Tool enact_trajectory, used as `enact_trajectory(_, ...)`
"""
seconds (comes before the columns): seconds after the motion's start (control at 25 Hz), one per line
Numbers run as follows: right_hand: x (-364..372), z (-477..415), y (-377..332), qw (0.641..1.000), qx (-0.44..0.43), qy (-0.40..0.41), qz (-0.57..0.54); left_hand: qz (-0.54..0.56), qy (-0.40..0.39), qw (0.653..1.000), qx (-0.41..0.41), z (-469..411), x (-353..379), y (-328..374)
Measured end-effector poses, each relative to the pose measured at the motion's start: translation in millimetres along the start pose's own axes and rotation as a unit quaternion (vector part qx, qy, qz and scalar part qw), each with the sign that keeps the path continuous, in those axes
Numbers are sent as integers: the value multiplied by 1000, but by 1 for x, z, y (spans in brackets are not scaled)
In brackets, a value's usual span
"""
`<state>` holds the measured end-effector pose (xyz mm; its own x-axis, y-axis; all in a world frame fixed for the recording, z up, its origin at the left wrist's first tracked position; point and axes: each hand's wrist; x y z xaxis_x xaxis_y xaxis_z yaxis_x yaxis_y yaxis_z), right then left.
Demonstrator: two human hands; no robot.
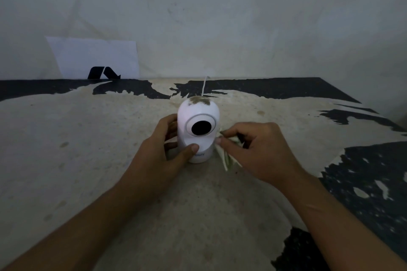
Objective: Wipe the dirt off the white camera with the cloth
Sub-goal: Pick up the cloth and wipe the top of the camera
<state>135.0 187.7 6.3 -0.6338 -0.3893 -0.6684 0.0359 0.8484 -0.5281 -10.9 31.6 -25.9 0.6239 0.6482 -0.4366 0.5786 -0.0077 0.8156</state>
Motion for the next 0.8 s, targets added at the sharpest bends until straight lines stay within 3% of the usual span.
enact_trajectory(0.08, 0, 0, -2, 1000, 2, 12, -17, -4, 3, 1000, 0, 0, 0, 0)
enact_trajectory(0.2, 8, 5, -5, 998, 10, -53, 10, 1, 1, 1000, 8, 0, 0, 1)
enact_trajectory(0.36, 5, 1, -3, 1000, 10, 14, -24, 13, -2, 1000, 11, 0, -1, 2)
enact_trajectory(0.48, 10, 4, -7, 999, 16, -24, -15, 9, 1, 1000, 10, 0, 0, 1)
enact_trajectory(0.68, 6, 2, -11, 999, -44, -14, -2, 9, 1, 1000, 12, -1, -1, 0)
enact_trajectory(0.8, 9, 4, -14, 993, -89, -65, 37, 46, 8, 999, 14, 0, -1, 2)
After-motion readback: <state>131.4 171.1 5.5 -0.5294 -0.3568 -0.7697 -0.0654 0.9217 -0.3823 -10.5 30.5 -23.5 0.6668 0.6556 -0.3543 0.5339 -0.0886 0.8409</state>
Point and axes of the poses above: each hand's wrist, its own z-axis away from the middle knuckle, its own x-axis out of the palm, y = z × x, and after that the axes turned 3 degrees about x, right-handed
